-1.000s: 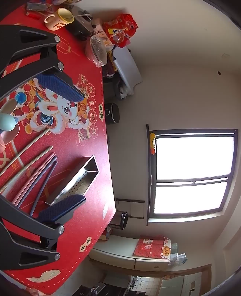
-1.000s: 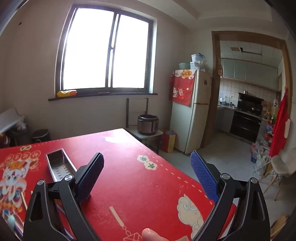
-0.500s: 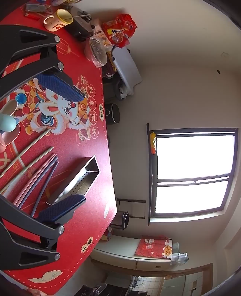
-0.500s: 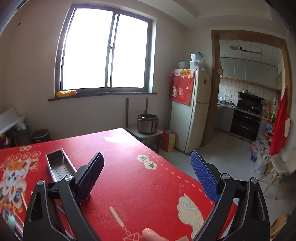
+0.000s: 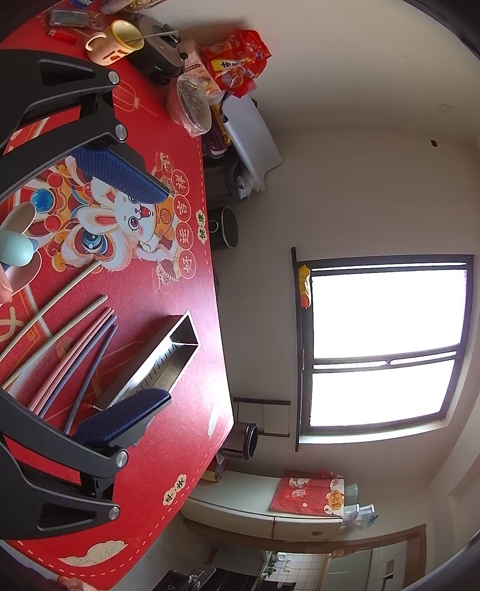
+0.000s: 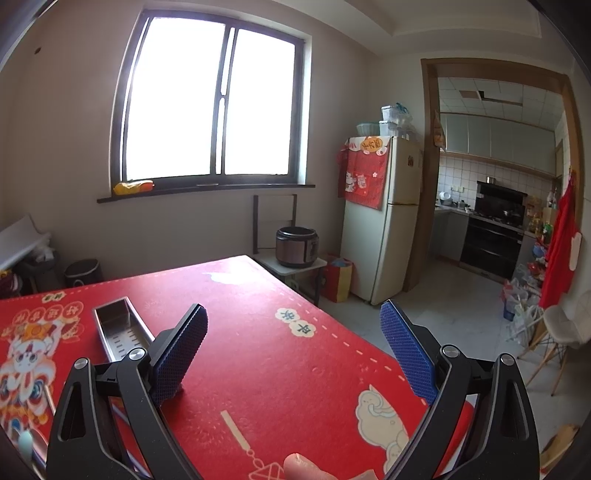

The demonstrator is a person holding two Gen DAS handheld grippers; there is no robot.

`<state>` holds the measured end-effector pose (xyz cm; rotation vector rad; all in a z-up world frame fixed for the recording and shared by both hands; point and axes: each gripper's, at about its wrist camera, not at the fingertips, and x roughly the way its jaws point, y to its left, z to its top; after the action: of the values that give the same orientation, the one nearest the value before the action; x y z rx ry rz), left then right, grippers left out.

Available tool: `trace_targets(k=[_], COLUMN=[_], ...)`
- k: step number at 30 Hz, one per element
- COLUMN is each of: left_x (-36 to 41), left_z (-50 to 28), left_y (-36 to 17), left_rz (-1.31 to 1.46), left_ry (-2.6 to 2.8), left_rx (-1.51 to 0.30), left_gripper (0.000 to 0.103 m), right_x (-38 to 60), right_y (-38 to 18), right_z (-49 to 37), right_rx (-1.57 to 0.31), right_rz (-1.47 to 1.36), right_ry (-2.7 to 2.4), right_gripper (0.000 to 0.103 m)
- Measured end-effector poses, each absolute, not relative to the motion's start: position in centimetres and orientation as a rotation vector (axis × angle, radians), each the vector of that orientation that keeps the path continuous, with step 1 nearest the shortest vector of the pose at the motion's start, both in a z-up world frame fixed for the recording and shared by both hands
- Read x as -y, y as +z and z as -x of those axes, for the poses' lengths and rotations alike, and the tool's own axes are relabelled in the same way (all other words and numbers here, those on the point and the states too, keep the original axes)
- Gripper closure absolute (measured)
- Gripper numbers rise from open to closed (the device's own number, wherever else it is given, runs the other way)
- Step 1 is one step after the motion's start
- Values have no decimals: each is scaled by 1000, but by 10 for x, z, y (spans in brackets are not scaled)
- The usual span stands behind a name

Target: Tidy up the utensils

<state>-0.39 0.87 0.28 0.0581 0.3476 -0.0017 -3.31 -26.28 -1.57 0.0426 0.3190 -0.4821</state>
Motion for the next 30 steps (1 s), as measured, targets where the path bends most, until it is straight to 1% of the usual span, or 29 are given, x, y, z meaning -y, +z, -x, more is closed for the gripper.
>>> trace_targets(k=[30], left_x=[-3], left_z=[6], left_y=[4], left_rz=[-64], left_ry=[1], left_rx=[-347], left_gripper=[5], right_x=[264], right_y=[-14], right_z=[33], right_rx=[-324], right_rz=[-40], right_ry=[-481], right_gripper=[12])
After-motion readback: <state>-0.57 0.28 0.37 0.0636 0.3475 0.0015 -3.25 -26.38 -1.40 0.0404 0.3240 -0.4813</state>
